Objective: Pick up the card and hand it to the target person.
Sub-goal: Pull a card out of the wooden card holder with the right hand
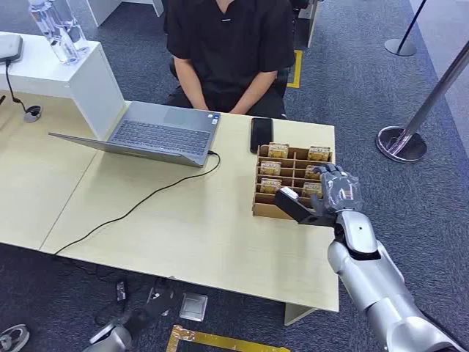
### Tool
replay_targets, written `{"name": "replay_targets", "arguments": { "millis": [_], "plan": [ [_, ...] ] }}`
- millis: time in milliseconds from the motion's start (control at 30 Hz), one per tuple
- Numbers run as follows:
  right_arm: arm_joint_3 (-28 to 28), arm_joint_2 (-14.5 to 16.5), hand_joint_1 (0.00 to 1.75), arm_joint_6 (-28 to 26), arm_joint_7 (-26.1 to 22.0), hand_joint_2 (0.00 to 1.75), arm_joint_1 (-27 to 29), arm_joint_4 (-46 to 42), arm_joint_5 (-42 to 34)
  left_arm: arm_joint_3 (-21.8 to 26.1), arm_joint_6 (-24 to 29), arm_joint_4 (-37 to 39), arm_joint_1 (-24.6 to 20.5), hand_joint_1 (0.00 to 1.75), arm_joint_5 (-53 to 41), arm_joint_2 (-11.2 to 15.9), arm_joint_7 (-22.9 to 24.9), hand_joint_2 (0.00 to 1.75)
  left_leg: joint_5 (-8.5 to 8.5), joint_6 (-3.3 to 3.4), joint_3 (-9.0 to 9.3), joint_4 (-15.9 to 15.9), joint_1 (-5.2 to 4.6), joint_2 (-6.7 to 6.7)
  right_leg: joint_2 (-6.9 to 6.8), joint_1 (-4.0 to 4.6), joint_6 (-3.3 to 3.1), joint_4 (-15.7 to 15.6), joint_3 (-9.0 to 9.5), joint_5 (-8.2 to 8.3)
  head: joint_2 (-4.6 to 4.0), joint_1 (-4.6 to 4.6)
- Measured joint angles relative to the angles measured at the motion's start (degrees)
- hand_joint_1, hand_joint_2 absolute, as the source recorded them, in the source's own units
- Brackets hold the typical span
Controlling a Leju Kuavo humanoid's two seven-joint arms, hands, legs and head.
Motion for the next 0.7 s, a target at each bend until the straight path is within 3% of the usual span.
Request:
{"name": "replay_targets", "arguments": {
  "millis": [400,700],
  "plan": [
    [-0.38,-0.17,0.51,-3.18,-1.37,1.75,0.14,0.21,-1.64,-0.02,0.0,0.0,-0.05,0.0,-0.17,0.0,0.0,0.0,0.0,0.0,-0.03,0.0,0.0,0.0,0.0,0.0,0.0,0.0,-0.01,0.0,0.0,0.01],
    [-2.78,-0.15,0.48,-7.57,-4.37,1.75,0.15,-0.13,-4.39,-0.02,0.09,0.0,-0.06,0.0,-0.17,0.0,-0.07,0.0,0.0,0.0,-0.04,0.0,0.0,0.0,0.0,0.0,0.0,0.0,-0.01,0.0,0.0,0.02]
  ]
}}
